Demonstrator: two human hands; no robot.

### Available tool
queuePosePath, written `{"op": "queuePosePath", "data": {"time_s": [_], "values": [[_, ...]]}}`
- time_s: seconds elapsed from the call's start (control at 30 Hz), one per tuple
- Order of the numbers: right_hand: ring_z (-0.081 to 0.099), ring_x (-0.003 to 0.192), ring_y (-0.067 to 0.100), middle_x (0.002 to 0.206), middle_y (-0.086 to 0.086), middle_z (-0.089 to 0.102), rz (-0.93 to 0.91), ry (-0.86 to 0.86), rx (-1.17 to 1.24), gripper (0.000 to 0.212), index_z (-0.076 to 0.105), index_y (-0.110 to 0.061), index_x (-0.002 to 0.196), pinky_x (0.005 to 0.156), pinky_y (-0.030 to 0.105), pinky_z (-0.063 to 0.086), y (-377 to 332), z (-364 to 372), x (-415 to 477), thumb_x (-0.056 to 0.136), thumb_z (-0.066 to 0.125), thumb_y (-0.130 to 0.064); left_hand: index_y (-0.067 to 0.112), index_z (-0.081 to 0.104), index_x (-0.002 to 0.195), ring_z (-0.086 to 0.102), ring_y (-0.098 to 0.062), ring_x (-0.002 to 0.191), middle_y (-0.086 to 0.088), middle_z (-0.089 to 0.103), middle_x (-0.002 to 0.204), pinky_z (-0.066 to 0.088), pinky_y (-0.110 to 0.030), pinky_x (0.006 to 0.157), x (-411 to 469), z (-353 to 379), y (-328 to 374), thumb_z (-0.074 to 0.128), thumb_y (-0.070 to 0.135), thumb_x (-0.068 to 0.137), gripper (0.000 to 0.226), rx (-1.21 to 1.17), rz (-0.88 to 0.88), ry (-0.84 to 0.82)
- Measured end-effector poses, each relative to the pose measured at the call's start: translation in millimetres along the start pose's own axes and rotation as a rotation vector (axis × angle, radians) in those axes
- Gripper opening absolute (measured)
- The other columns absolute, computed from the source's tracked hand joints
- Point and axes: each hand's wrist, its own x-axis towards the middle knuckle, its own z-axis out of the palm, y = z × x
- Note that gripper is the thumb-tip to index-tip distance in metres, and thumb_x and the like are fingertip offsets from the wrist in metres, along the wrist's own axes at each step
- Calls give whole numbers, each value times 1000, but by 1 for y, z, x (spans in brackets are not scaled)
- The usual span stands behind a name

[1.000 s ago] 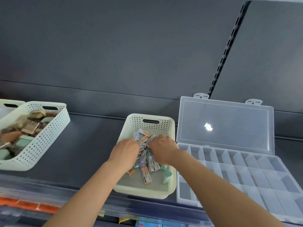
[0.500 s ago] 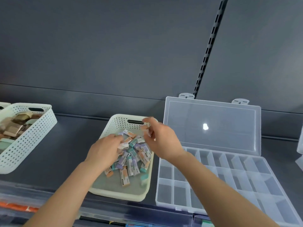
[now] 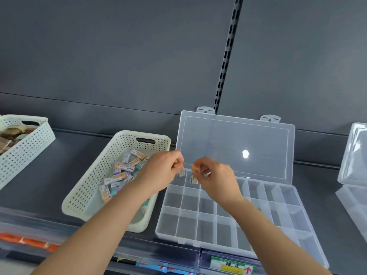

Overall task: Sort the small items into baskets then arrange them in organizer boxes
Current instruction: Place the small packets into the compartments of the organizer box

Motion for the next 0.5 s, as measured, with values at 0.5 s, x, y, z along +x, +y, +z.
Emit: {"op": "queuePosePath", "data": {"time_s": [0.5], "values": [[55, 61, 18, 62, -7, 62, -83, -14, -296, 9, 68, -21, 67, 57, 30, 50, 12, 23, 3, 68, 74, -15, 26, 65, 97, 48, -14, 100, 11, 64, 99, 29, -32, 89, 15, 15, -5, 55, 19, 91, 13, 295, 198, -148]]}}
